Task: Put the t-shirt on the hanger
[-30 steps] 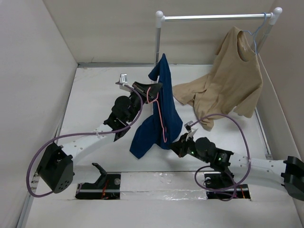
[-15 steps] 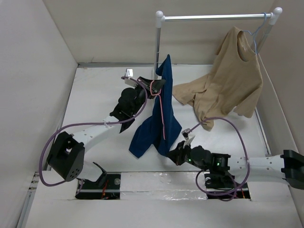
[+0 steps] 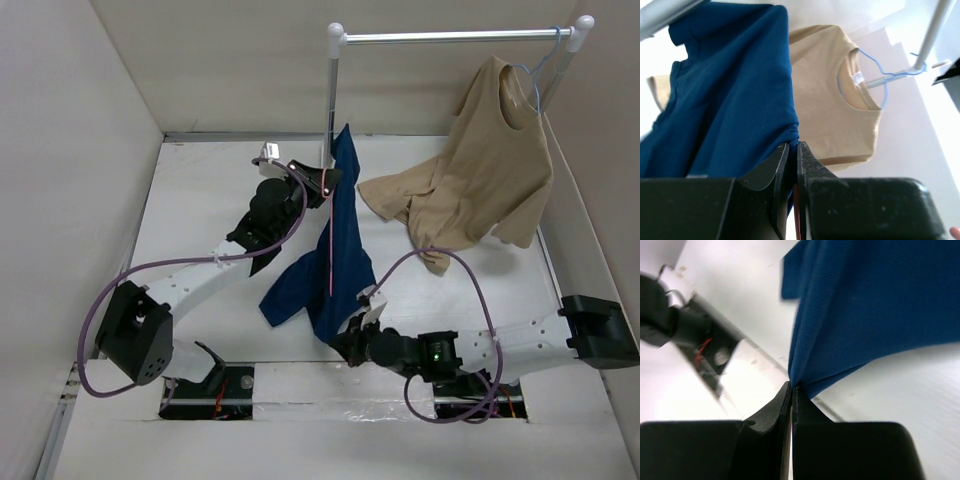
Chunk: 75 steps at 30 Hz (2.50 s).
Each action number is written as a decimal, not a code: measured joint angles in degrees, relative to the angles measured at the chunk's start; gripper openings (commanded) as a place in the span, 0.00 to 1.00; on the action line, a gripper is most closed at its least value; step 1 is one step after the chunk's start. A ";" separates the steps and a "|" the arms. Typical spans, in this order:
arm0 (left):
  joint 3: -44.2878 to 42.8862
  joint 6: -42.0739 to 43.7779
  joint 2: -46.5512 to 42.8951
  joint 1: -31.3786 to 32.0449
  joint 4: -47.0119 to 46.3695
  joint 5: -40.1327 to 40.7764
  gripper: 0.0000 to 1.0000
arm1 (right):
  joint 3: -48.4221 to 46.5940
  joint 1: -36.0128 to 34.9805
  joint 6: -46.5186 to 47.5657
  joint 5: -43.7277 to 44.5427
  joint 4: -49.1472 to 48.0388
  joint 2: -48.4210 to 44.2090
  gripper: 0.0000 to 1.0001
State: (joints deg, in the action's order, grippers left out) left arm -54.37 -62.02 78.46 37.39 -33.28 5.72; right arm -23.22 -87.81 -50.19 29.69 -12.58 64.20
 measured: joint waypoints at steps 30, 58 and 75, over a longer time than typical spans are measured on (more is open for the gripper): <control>14.01 5.03 -5.81 4.09 -9.79 2.75 0.00 | -15.69 2.71 7.04 3.65 28.57 -11.08 0.35; 25.86 -1.09 -15.72 5.75 -11.87 -7.19 0.00 | -15.52 25.44 22.73 -11.30 9.16 0.39 0.18; 26.67 -0.61 -15.50 5.75 -12.04 -7.19 0.00 | -21.00 30.34 24.74 -15.50 9.14 -8.63 0.00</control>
State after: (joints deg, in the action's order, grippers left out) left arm -27.70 -62.63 62.96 43.13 -45.32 -1.48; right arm -44.23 -57.47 -25.45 14.20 -3.44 55.57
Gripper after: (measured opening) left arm 0.043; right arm 0.011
